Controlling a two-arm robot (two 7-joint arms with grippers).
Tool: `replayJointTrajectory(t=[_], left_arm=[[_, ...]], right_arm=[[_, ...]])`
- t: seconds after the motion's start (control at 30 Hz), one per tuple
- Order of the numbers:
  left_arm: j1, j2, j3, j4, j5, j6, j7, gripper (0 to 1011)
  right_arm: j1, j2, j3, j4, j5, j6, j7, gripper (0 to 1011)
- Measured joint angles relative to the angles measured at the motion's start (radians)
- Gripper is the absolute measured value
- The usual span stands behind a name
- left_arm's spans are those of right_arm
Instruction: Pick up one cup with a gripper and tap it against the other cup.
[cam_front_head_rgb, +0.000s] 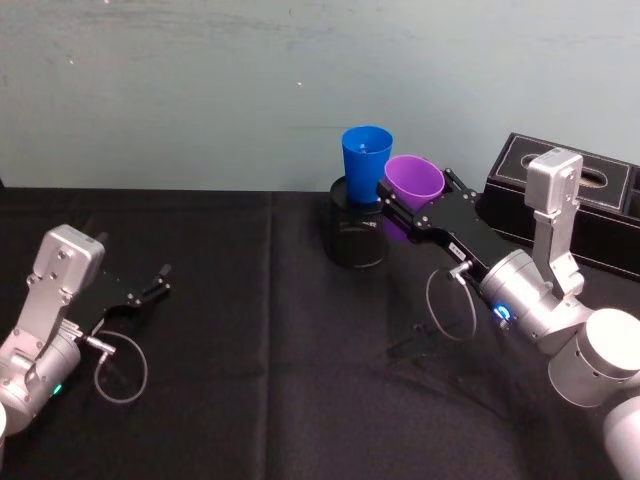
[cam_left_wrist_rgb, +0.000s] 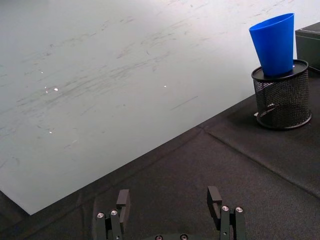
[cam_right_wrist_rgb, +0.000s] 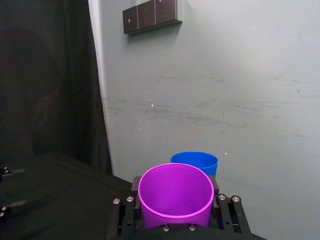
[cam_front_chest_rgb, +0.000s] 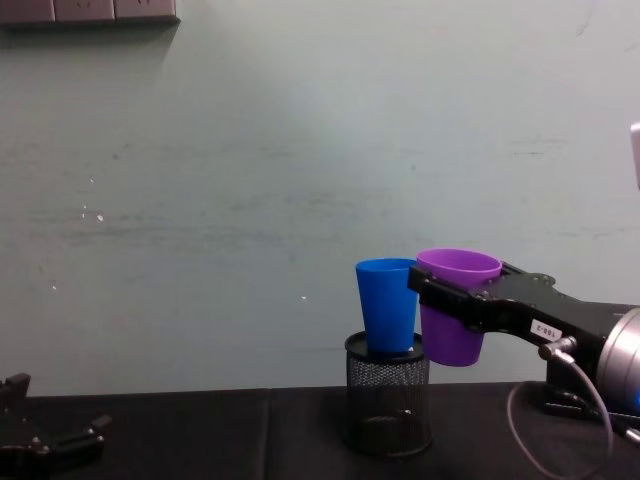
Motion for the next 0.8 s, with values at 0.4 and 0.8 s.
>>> replayJointTrajectory(t=[0.4, 0.8], left_arm=[[0.000, 0.000, 0.000, 0.000, 0.000, 0.000, 0.000, 1011], [0.000, 0.000, 0.000, 0.000, 0.000, 0.000, 0.000, 1011]], right_arm=[[-0.061, 0.040, -0.005, -0.105, 0.015, 0.046, 0.001, 752], [-0.114, 0.088, -0.012, -0.196, 0.041, 0.080, 0.015, 752]])
